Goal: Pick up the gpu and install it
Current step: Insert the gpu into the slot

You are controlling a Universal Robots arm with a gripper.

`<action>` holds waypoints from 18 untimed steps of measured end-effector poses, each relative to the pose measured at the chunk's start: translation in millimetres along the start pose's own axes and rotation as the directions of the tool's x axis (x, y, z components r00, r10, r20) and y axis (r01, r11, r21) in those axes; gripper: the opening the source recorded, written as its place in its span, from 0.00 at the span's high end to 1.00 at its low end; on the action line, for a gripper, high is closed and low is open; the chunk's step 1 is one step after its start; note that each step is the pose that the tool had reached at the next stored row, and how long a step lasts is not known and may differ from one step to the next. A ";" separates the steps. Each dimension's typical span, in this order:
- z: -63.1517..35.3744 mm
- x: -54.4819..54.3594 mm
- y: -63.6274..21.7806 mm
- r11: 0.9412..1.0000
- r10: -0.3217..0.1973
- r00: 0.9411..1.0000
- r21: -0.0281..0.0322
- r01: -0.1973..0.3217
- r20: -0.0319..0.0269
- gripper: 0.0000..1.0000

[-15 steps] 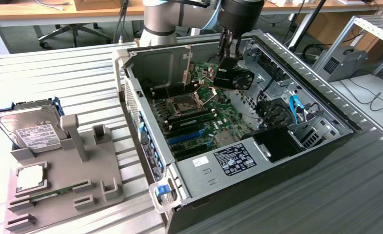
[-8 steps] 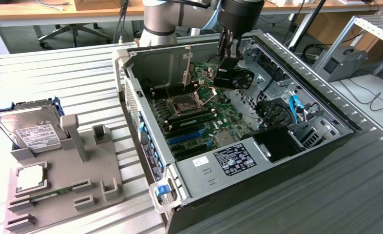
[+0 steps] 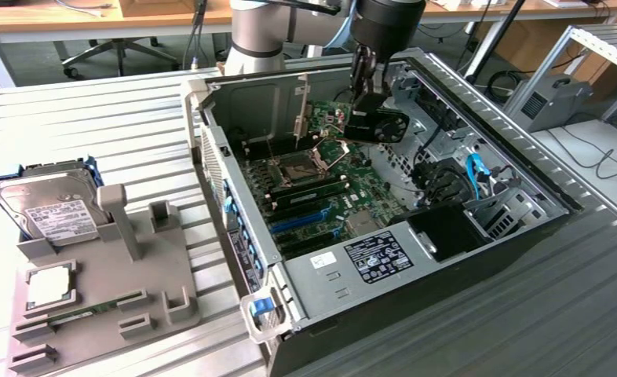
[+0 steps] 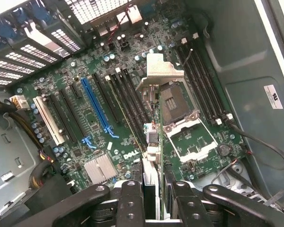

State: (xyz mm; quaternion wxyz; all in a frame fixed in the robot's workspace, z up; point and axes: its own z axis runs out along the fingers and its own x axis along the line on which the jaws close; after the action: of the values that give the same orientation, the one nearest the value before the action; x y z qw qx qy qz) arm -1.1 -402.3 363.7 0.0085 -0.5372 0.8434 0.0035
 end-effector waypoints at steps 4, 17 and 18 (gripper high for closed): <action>0.1 0.0 0.0 1.000 -0.017 1.000 0.000 0.017 0.000 0.72; 0.1 0.0 0.0 0.997 -0.080 0.997 -0.001 0.080 0.000 0.72; 0.2 0.0 0.0 0.996 -0.089 0.996 -0.002 0.089 0.000 0.72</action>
State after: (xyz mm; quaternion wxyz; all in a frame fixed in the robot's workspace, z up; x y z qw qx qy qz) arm -1.1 -402.3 363.6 0.0084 -0.5741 0.8188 0.0039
